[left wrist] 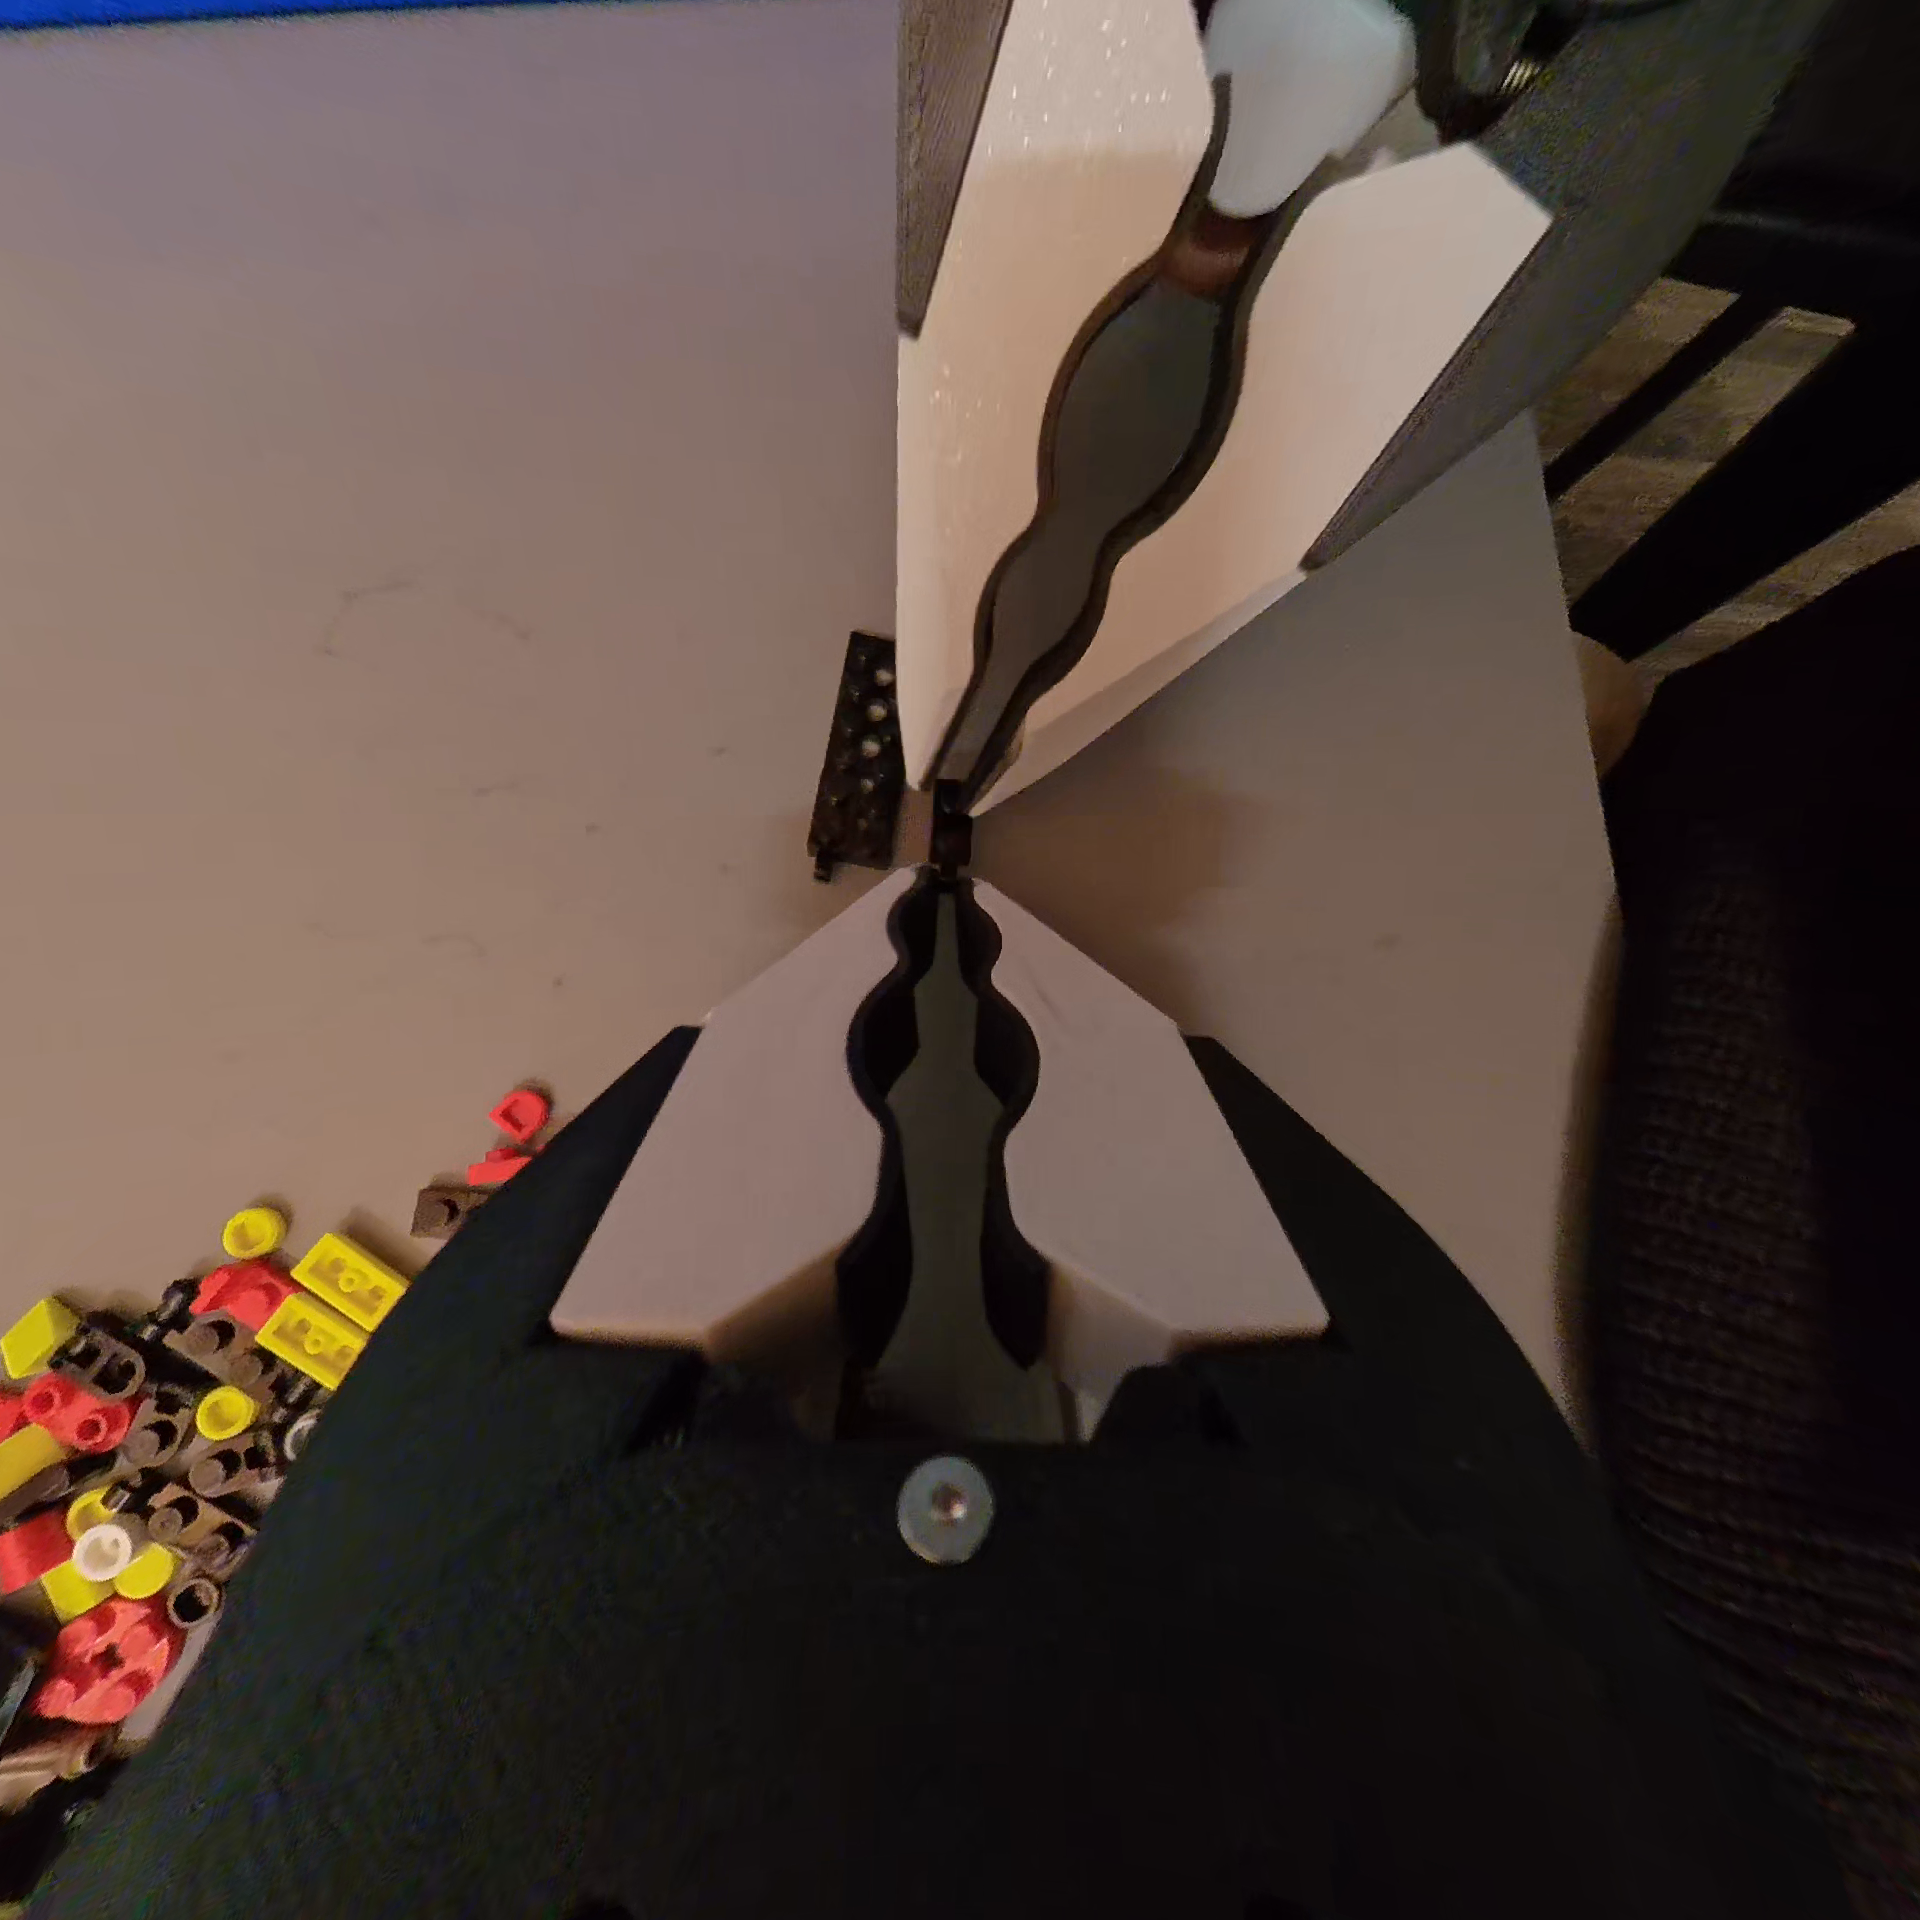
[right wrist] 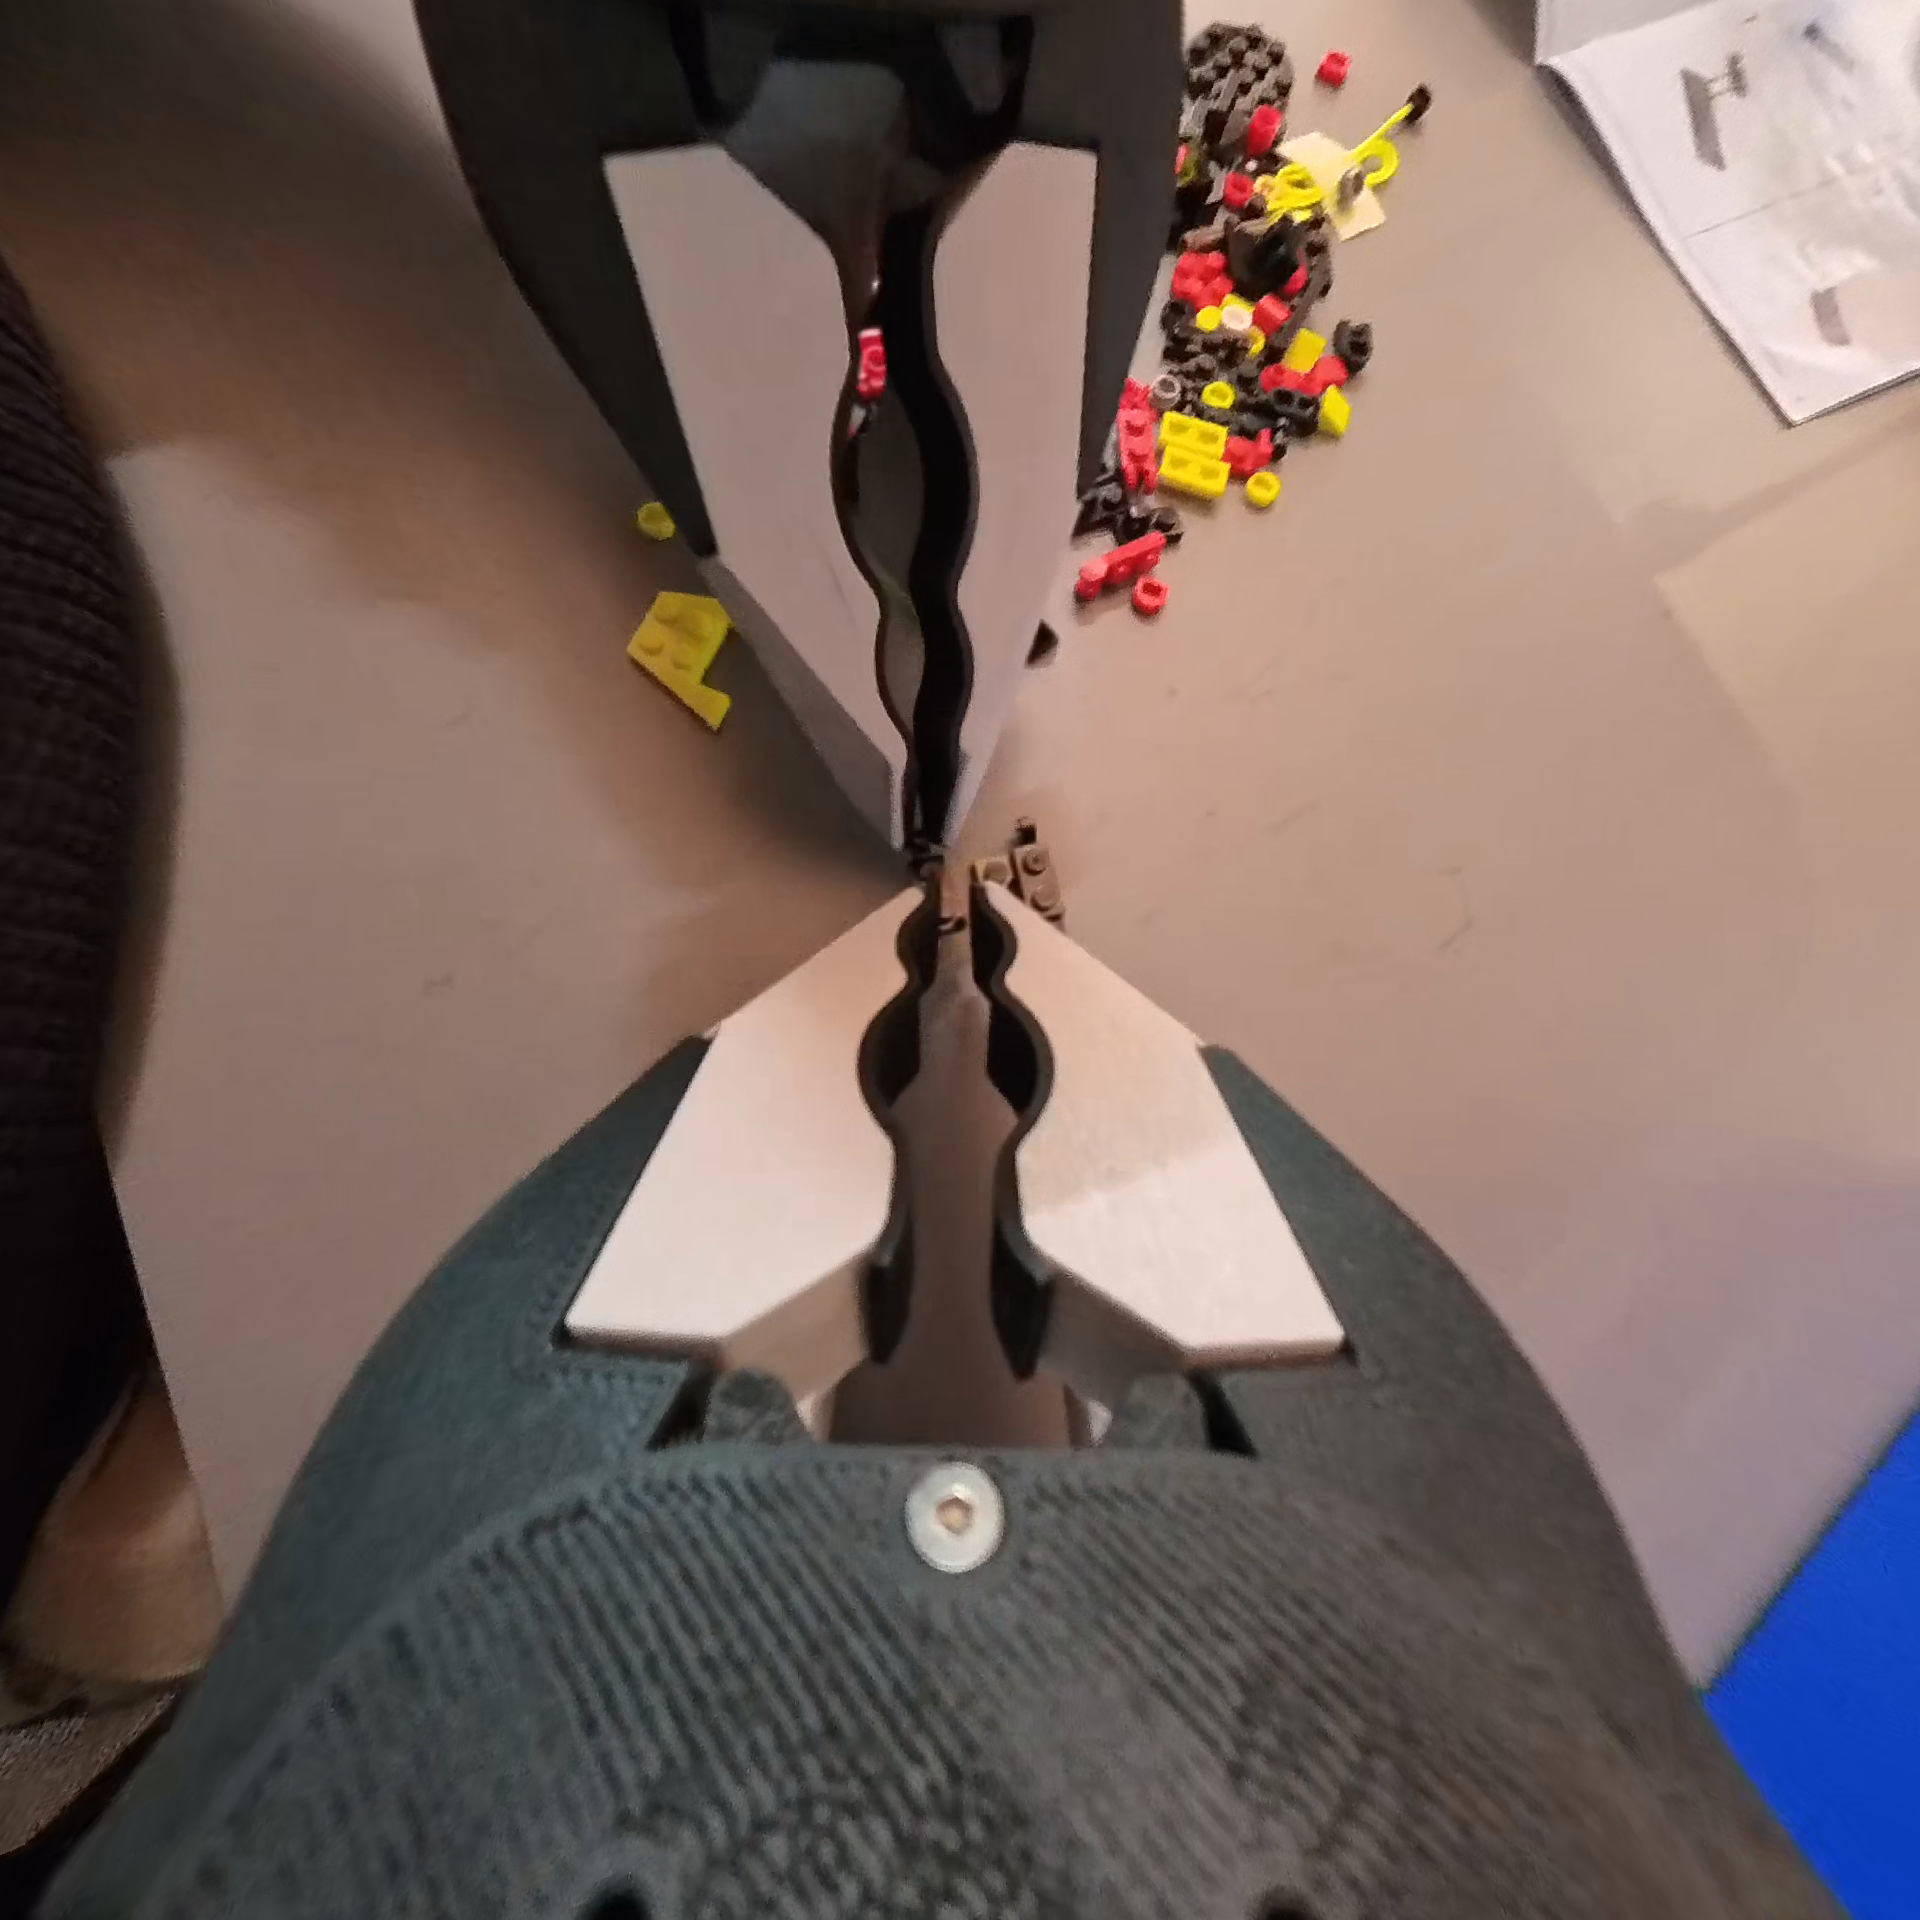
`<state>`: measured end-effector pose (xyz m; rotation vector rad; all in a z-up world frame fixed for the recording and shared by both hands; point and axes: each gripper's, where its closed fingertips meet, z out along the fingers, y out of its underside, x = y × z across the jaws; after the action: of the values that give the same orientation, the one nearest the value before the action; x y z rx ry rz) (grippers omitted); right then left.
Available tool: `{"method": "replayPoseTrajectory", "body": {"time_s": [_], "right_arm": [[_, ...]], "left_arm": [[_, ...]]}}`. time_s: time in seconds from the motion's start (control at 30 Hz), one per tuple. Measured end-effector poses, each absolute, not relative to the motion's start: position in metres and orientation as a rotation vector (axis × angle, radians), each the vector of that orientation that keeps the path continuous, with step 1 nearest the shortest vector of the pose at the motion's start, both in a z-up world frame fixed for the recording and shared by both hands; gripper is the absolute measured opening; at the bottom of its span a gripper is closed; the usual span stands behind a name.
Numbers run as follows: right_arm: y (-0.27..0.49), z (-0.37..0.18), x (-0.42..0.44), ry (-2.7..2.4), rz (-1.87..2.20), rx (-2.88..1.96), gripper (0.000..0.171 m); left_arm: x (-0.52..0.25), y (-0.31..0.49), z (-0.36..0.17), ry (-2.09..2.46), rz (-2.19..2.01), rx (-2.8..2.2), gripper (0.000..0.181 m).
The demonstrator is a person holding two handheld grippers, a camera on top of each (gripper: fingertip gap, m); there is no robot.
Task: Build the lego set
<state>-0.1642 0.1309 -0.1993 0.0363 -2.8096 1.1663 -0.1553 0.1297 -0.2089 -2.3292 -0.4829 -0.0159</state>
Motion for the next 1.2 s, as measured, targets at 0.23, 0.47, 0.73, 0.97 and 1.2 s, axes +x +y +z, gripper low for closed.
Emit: {"method": "replayPoseTrajectory", "body": {"time_s": [0.23, 0.47, 0.73, 0.97, 1.2], "right_arm": [[0.133, -0.211, -0.157, -2.876, 1.098, 0.064, 0.0], [0.134, -0.213, -0.156, -2.893, 1.09, 0.059, 0.0], [0.133, -0.212, -0.156, -2.888, 1.104, 0.064, 0.0], [0.132, -0.204, -0.16, -2.848, 1.148, 0.047, 0.0], [0.135, -0.197, -0.18, -2.772, 1.167, -0.066, 0.0]], "left_arm": [[-0.151, 0.129, -0.21, -0.471, -0.044, -2.322, 0.0], [-0.152, 0.127, -0.21, -0.462, -0.038, -2.321, 0.004], [-0.152, 0.126, -0.216, -0.457, -0.019, -2.343, 0.002], [-0.155, 0.127, -0.209, -0.444, -0.003, -2.313, 0.0], [-0.168, 0.123, -0.206, -0.424, 0.029, -2.332, 0.0]]}}
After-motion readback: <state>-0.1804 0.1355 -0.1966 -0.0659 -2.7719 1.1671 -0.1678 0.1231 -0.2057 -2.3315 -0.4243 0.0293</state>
